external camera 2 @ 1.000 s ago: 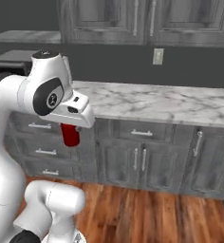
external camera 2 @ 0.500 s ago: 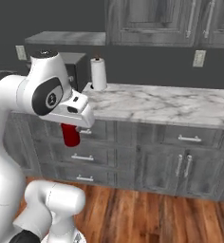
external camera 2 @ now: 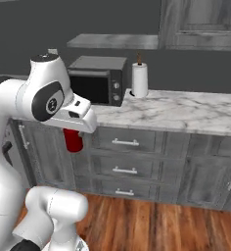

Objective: Four empty soda cans are scattered around the kitchen. Gather all the cans and cluster them next to the stove for recycling.

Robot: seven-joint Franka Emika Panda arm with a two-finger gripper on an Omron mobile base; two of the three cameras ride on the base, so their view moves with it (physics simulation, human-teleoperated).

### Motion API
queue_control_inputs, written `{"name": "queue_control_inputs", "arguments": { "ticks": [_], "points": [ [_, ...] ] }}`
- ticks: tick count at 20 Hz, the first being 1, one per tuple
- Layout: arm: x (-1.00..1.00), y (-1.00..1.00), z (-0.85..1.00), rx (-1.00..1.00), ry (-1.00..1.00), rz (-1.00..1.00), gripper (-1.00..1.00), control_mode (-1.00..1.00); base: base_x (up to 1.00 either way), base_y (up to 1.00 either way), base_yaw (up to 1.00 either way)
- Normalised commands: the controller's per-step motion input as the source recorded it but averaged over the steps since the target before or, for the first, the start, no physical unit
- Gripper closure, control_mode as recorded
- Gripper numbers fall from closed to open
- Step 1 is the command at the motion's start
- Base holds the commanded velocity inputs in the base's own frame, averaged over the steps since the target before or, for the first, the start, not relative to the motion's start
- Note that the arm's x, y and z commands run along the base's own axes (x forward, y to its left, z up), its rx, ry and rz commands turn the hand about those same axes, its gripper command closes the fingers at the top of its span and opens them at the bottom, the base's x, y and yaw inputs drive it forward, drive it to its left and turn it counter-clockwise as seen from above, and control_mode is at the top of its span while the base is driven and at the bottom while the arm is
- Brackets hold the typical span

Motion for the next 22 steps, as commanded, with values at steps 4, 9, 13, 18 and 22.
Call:
{"name": "queue_control_inputs", "arguments": {
  "ticks": [4, 9, 13, 18, 22],
  "points": [
    [0.0, 0.0, 0.0, 0.0, 0.0, 0.0, 1.0, 1.0, 0.52, 1.0, -0.03],
    [0.0, 0.0, 0.0, 0.0, 0.0, 0.0, 1.0, 1.0, 0.49, 1.0, -0.01],
    [0.0, 0.0, 0.0, 0.0, 0.0, 0.0, 1.0, 1.0, 0.39, 0.9, 0.0],
    [0.0, 0.0, 0.0, 0.0, 0.0, 0.0, 1.0, 1.0, 0.52, 0.57, 0.0],
    [0.0, 0.0, 0.0, 0.0, 0.0, 0.0, 1.0, 1.0, 0.6, 0.32, 0.0]
  ]
}}
